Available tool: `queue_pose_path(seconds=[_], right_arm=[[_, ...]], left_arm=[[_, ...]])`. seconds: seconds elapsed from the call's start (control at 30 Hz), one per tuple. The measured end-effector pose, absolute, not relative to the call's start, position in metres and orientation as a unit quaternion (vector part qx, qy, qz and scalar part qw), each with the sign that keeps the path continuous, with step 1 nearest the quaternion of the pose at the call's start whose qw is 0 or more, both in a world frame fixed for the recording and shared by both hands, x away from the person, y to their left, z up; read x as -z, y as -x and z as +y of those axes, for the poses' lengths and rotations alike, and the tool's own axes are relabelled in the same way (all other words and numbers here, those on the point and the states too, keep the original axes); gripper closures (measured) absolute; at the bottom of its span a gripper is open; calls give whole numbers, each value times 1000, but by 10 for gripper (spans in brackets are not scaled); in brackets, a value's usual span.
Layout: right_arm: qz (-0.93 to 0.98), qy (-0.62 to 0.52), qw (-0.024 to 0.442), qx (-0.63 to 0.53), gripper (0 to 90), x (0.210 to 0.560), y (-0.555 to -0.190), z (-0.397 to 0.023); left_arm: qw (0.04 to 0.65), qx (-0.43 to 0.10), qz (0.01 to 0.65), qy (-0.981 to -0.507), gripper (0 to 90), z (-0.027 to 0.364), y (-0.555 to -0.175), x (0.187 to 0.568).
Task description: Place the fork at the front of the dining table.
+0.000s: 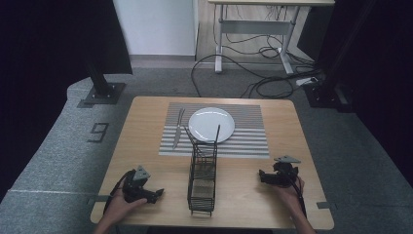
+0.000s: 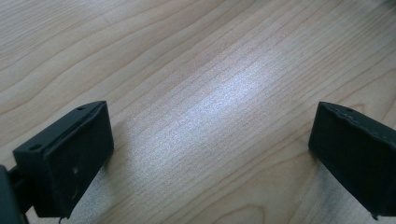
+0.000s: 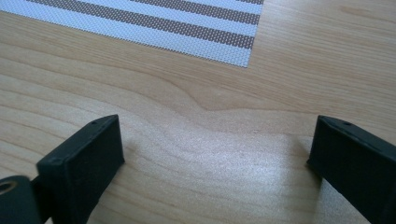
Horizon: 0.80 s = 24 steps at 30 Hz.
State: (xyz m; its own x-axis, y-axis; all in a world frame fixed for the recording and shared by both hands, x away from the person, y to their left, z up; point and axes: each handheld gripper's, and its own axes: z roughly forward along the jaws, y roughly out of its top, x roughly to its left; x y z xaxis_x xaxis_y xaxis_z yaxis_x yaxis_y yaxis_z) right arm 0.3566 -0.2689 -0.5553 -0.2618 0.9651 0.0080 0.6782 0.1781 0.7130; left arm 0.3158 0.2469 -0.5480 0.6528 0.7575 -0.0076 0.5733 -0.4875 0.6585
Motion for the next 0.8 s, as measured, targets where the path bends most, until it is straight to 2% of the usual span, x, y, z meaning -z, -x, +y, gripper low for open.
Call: queue_pose_path(seconds=[0.07, 0.2, 0.4, 0.8], right_arm=[[729, -564, 234, -308, 73, 554, -355, -268], [729, -558, 233, -320, 103, 548, -352, -264], [724, -531, 252, -361, 174, 524, -342, -250], [732, -475, 236, -428, 229, 483, -341, -219]], left_arm=[[321, -143, 391, -850, 0, 247, -316, 548], [322, -143, 391, -850, 0, 247, -316, 548], [321, -143, 391, -850, 0, 247, -316, 548], [322, -143, 391, -850, 0, 247, -316, 548]])
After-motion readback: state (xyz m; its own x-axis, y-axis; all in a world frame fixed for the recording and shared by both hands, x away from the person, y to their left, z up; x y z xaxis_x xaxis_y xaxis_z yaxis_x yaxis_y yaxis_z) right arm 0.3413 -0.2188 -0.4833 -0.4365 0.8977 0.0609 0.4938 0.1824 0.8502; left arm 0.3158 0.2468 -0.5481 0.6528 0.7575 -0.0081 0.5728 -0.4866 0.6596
